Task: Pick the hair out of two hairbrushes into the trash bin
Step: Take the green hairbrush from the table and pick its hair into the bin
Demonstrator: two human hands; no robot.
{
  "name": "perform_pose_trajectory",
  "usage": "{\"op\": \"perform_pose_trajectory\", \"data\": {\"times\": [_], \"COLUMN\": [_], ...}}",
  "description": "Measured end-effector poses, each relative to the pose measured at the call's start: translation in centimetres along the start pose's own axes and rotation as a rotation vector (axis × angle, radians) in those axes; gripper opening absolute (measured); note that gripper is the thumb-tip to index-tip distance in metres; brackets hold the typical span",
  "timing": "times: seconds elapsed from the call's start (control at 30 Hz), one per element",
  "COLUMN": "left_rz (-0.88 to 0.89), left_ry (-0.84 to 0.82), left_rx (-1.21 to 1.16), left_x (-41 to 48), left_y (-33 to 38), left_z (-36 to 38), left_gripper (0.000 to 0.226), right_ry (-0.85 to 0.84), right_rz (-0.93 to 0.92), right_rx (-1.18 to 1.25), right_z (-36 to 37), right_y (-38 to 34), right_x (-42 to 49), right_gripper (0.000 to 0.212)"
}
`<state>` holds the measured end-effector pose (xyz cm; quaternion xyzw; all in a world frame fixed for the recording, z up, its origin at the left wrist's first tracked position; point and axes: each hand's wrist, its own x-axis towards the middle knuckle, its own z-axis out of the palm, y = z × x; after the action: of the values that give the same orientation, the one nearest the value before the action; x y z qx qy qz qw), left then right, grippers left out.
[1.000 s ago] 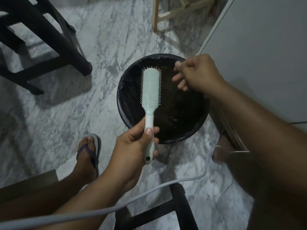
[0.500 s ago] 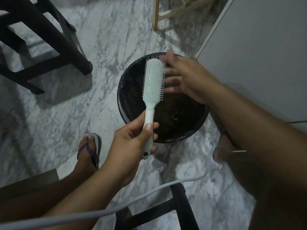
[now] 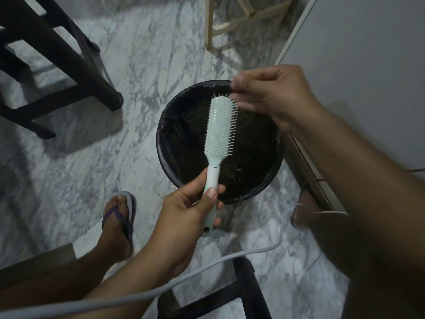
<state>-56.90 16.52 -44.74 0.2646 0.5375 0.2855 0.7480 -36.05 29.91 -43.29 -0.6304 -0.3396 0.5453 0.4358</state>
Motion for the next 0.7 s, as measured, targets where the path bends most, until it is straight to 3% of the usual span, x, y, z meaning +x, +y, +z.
{"op": "perform_pose_trajectory", "data": {"times": [0.1,0.23,0.33,0.4,0.5,0.57,0.63,0.7], "left_rz": [-0.003,0.001,0.000,-0.001,-0.015,-0.021,-0.017,-0.015], "left_ry": [0.011,0.016,0.021,0.021,0.025,0.036,0.045,0.058], "left_rx": [-0.021,-0.029,-0.040,-0.044,-0.054,-0.060,-0.061,-0.054], "left_x": [-0.2,0.0,0.2,0.4,0.5,0.5,0.6,0.7], "left_y": [-0.3,-0.2,0.0,0.1,0.2,0.5,0.8,0.9], "left_z": [-0.1,-0.3,-0.3,-0.3,-0.3,-0.4,-0.5,-0.5], "left_gripper": [0.054,0.053,0.052,0.051,0.048,0.042,0.039,0.039], "right_ry": [0.136,0.190,0.069,-0.050,-0.209,-0.375,-0.479,-0.465], "right_rz": [-0.089,-0.222,-0.221,-0.110,0.144,0.153,0.036,-0.047], "right_rx": [0.026,-0.292,-0.667,-0.801,-0.310,-0.129,-0.257,-0.429], "right_z": [-1.8,-2.5,-1.1,-0.1,1.0,1.0,1.4,2.1], "right_y": [-0.3,1.5,3.9,4.0,2.1,1.1,0.9,1.4], "right_x": [1.1,1.3,0.7,0.2,-0.8,-1.3,-2.1,-2.5], "right_gripper": [0.014,0.018,0.029,0.036,0.034,0.042,0.059,0.086]}}
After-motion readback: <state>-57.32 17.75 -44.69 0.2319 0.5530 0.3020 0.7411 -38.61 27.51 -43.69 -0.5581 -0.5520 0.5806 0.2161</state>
